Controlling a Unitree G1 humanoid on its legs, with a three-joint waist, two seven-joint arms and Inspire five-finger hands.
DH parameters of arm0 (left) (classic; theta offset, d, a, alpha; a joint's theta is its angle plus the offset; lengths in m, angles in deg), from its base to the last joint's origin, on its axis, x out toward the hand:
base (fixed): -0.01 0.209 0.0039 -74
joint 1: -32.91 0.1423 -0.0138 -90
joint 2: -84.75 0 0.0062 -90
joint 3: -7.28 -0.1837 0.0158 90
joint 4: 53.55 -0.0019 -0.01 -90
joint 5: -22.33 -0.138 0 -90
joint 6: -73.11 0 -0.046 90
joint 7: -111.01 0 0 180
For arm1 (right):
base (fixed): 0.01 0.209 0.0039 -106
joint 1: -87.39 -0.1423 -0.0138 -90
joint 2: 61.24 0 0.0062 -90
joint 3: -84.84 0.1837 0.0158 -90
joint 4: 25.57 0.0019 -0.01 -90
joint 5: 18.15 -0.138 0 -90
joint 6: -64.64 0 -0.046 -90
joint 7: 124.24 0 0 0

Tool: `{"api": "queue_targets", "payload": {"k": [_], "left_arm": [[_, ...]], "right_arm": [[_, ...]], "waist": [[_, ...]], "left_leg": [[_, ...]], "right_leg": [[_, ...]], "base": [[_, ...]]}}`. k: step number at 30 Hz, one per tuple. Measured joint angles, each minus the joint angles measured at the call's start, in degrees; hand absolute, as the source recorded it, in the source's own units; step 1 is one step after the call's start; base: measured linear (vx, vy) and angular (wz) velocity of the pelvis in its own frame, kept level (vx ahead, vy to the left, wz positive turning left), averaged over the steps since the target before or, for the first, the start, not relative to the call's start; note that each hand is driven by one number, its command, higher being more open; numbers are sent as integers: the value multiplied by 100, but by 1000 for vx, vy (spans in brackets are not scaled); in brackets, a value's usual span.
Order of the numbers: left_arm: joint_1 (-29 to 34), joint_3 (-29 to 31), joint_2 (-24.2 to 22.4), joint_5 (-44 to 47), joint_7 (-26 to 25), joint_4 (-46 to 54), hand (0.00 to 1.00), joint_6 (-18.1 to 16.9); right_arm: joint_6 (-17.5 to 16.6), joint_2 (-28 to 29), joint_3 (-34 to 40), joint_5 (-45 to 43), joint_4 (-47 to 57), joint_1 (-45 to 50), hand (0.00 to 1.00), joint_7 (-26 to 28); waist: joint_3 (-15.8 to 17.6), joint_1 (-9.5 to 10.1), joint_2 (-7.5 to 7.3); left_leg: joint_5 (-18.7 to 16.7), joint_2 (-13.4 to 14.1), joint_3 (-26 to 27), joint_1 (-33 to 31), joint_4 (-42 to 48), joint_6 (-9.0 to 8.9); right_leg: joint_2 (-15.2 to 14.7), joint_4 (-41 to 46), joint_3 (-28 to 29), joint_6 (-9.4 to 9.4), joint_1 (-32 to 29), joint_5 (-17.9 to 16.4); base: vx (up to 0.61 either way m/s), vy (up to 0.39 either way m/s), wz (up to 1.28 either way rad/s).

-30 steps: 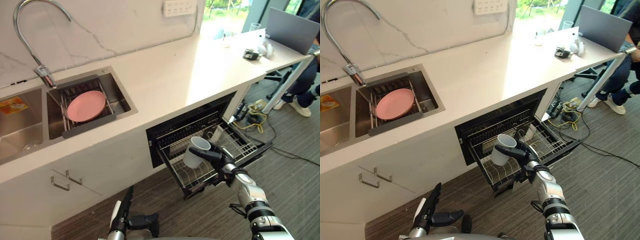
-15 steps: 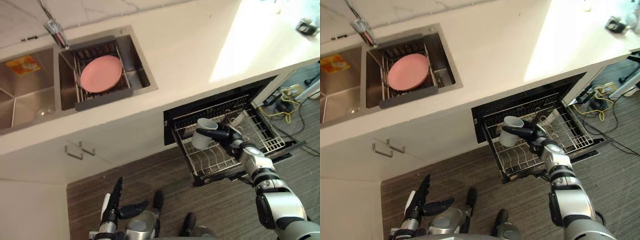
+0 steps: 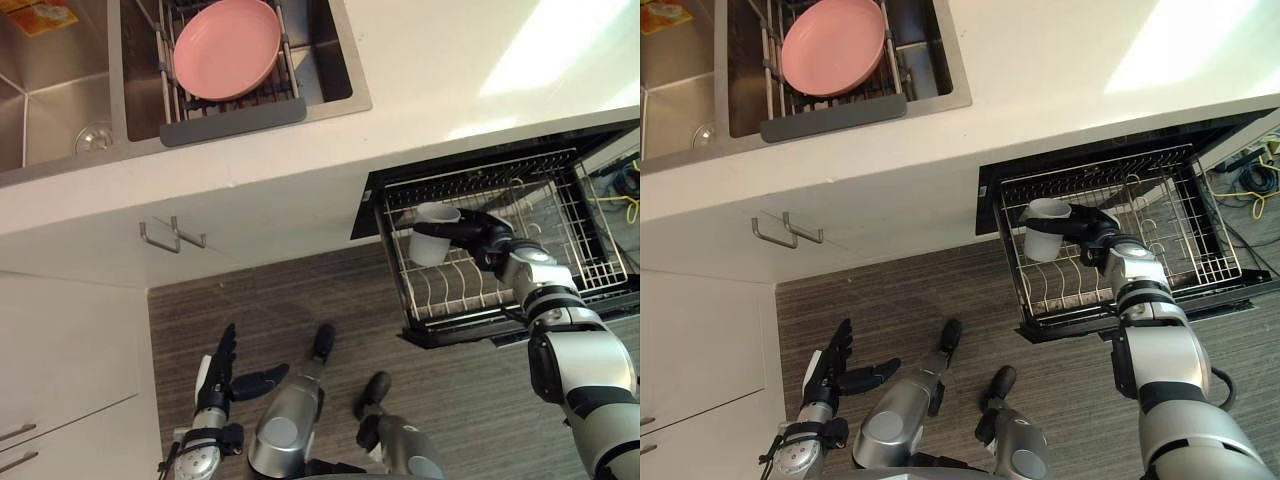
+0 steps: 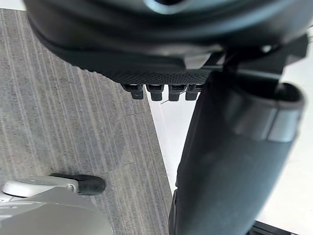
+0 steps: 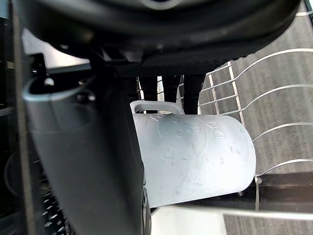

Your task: Walk over to the sink, pick up the cup, carry it to the dishwasher, place the cup inside the dishwasher, then close the dishwasher door

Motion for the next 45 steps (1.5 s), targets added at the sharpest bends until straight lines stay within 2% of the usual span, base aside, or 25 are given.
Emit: {"api": "queue_targets", "payload": {"k": [5, 10, 16, 17, 23, 32, 40, 45], "left_arm": [[-82, -2, 0, 159, 4, 0, 100, 120], [-158, -10, -1, 364, 58, 14, 100, 202], [-211, -20, -8, 370, 94, 127, 100, 245], [-213, -19, -8, 370, 115, 181, 100, 245], [-230, -18, -23, 374, 216, 216, 100, 250], [-230, 1, -30, 373, 299, 216, 100, 248], [-228, 180, -70, 368, 303, 220, 100, 252], [-181, 208, -69, 307, 252, 202, 100, 289]], "right_arm": [[53, -112, 4, 206, -134, -206, 0, -42], [51, -168, -4, 375, -226, -375, 0, 50], [37, -183, -279, 361, -231, -533, 0, 464], [29, -179, -364, 359, -231, -544, 100, 553], [-71, -165, -604, 367, -227, -658, 100, 697], [-73, -155, -666, 580, -133, -858, 100, 604], [-72, -156, -670, 776, -36, -874, 100, 457], [-84, -201, -664, 685, 520, -802, 100, 406]], "waist": [[63, 13, 79], [133, 35, 91], [185, 70, 133], [185, 102, 134], [185, 165, 134], [196, 183, 114], [234, 171, -4], [200, 117, -116]], "left_leg": [[25, 8, -21, -168, 27, 26], [24, 15, -26, -252, 52, 23], [-4, 31, -28, -312, 136, -12], [-12, 39, -31, -313, 156, -20], [-27, 78, -71, -356, 234, -44], [-27, 129, -28, -346, 235, -58], [-3, 239, 97, -224, 173, -123], [69, 322, 259, 27, -74, -165]], "right_leg": [[5, 37, -22, -31, -159, -23], [0, 127, -27, -57, -270, -90], [-6, 275, -37, -95, -351, -174], [-2, 296, -39, -105, -351, -190], [37, 331, -85, -138, -352, -211], [80, 321, -39, -152, -352, -200], [168, 314, 101, -214, -314, -158], [231, 254, 253, -246, -220, -127]], "base": [[17, -8, 1], [14, -7, 0], [0, 0, 0], [-19, -35, 1], [-22, -35, 3], [4, -10, -2], [-9, -35, -10], [7, -31, -17]]}}
